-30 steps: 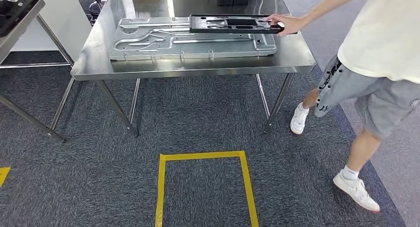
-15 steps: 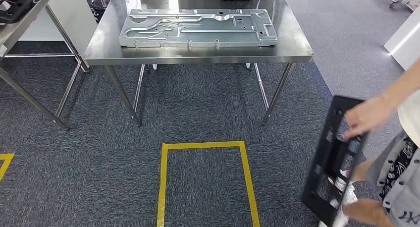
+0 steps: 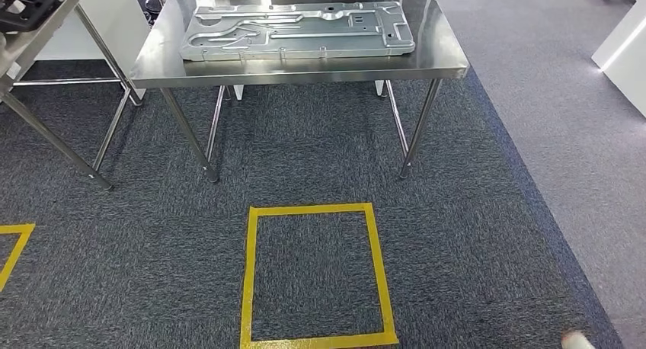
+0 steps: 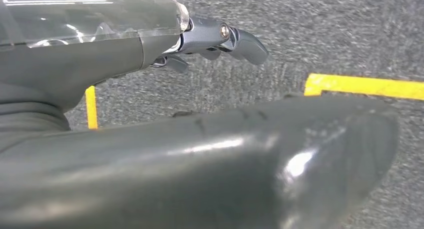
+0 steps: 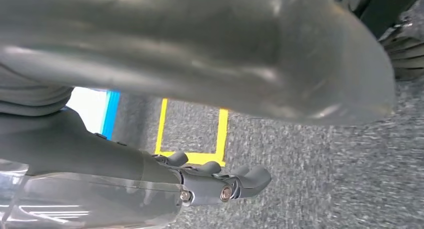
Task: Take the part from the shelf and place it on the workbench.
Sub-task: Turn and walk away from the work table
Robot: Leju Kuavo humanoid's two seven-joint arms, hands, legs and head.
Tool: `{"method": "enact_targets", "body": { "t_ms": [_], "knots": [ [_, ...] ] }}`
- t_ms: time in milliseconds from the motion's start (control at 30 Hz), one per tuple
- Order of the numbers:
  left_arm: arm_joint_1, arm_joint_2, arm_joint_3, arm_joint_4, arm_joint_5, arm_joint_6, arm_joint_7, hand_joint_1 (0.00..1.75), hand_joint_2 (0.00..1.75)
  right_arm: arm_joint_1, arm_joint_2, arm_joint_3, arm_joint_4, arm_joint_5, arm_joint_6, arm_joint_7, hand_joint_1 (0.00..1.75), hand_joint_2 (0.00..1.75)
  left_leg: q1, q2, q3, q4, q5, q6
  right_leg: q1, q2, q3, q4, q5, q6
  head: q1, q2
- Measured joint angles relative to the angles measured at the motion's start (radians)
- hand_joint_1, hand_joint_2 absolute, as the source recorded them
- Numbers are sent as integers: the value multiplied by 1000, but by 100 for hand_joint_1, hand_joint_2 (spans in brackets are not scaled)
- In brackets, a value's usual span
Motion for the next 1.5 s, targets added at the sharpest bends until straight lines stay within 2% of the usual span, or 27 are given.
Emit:
{"method": "enact_targets", "body": {
  "t_ms": [33,67,133,167,233,300,367,433,467,500,533,600,667,767,800,867,933,967,1000,1033,1133,1167,1200,1300,1367,1433,1500],
  "knots": [
    [0,0,0,0,0,0,0,0,0,0,0,0,0,0,0,0,0,0,1,0,35,-38,22,0,0,0,-8,4,4,2,0,0],
    [-1,0,0,0,-1,0,0,0,0,0,0,0,0,0,1,0,0,0,1,0,86,-109,48,2,-1,0,-14,10,6,4,0,0],
    [-3,1,-1,0,-1,0,0,0,0,-1,0,0,0,0,1,0,0,0,-2,0,181,-254,71,11,0,-1,-24,19,9,11,0,0],
    [-3,2,-2,0,-1,0,0,0,0,-1,0,0,0,0,2,-1,0,0,-4,0,204,-294,72,16,1,-1,-28,23,10,15,0,0],
    [-2,2,-4,0,-4,-2,-1,0,0,-1,0,0,1,0,2,-2,0,0,-7,0,205,-309,74,27,2,-2,-32,25,18,27,0,0],
    [-2,2,-6,0,-7,-4,-2,0,0,-2,-1,0,1,0,1,-4,0,0,-2,2,200,-317,86,40,1,2,-39,39,6,39,0,0],
    [-5,2,-9,0,-7,-8,-2,0,0,-3,-3,0,1,0,1,-6,0,0,1,4,189,-322,99,53,-2,8,-74,120,-57,49,0,0],
    [-7,2,-13,0,-7,-10,-3,0,0,-4,-4,0,1,1,2,-7,0,0,-1,4,171,-316,108,57,-7,11,-133,265,-134,57,0,0],
    [-7,2,-15,0,-7,-11,-3,0,0,-4,-5,0,1,2,3,-7,0,0,-1,5,161,-312,111,57,-10,11,-152,317,-153,60,0,0],
    [-7,2,-16,0,-7,-11,-3,0,0,-4,-6,0,1,2,3,-7,0,0,-1,5,153,-307,114,56,-13,11,-153,332,-151,62,0,0],
    [-7,2,-17,0,-7,-11,-3,0,0,-4,-7,0,1,3,4,-8,0,0,-1,4,146,-301,116,54,-16,11,-131,303,-130,64,0,0],
    [-8,2,-19,0,-7,-12,-3,0,0,-6,-10,0,1,3,4,-8,0,0,0,3,133,-288,119,48,-22,12,-49,160,-70,66,0,0],
    [-10,2,-20,0,-7,-12,-3,0,0,-9,-12,0,1,3,4,-9,0,0,-3,3,120,-276,123,37,-20,15,1,57,-37,60,0,0],
    [-11,3,-21,0,-7,-12,-3,0,0,-9,-13,0,1,3,4,-10,0,0,-2,2,105,-271,136,16,-15,16,-11,45,-21,38,0,0],
    [-10,3,-21,0,-7,-12,-3,0,0,-9,-13,0,1,3,4,-10,0,0,-1,1,98,-263,127,11,-15,13,-19,44,-13,28,0,0],
    [-8,4,-22,1,-7,-12,-3,0,0,-9,-13,0,1,3,5,-10,0,0,3,0,68,-196,62,3,-17,9,-40,41,8,13,0,0],
    [-8,4,-22,1,-7,-12,-3,0,0,-9,-13,0,1,3,5,-10,0,0,4,0,27,-60,-32,-2,-12,6,-69,44,29,6,0,0],
    [-8,4,-22,1,-7,-12,-3,0,0,-9,-14,0,1,3,4,-10,0,0,5,0,18,-6,-62,-3,-10,6,-84,46,38,6,0,0],
    [-8,4,-22,1,-7,-12,-3,0,0,-8,-14,0,1,3,5,-10,0,0,4,0,25,17,-74,-3,-8,5,-98,48,48,6,0,0],
    [-7,4,-22,1,-7,-12,-3,0,0,-8,-14,0,1,3,5,-10,0,0,4,0,54,-4,-67,-2,-7,5,-111,51,56,7,0,0],
    [-12,5,-23,1,-9,-10,-3,0,0,-10,-14,0,2,1,4,-10,0,0,2,0,219,-234,-9,9,-5,4,-141,58,81,16,0,0],
    [-15,5,-23,1,-10,-10,-3,0,0,-10,-14,0,2,0,4,-9,0,0,-1,-1,254,-291,2,15,-4,4,-147,59,89,22,0,0],
    [-17,5,-23,1,-11,-9,-3,0,0,-11,-13,0,2,0,4,-9,0,0,-5,-1,268,-318,7,21,-5,2,-150,59,96,28,0,0],
    [-14,5,-24,1,-16,-7,-3,0,0,-9,-13,0,3,-1,3,-8,0,0,-9,0,257,-323,29,40,-11,2,-153,57,113,48,0,0],
    [-14,5,-24,2,-19,-6,-3,0,0,-8,-14,0,3,-2,1,-6,0,0,-7,3,243,-329,53,53,-13,6,-174,108,66,57,0,0],
    [-15,5,-24,2,-19,-6,-3,0,0,-7,-13,0,3,-3,1,-1,0,0,-7,5,221,-328,70,60,-15,8,-218,235,-27,61,0,0],
    [-14,5,-24,2,-19,-6,-3,0,0,-7,-13,0,3,-3,1,1,0,0,-9,5,198,-323,84,59,-16,8,-236,333,-81,65,0,0]
  ]
}}
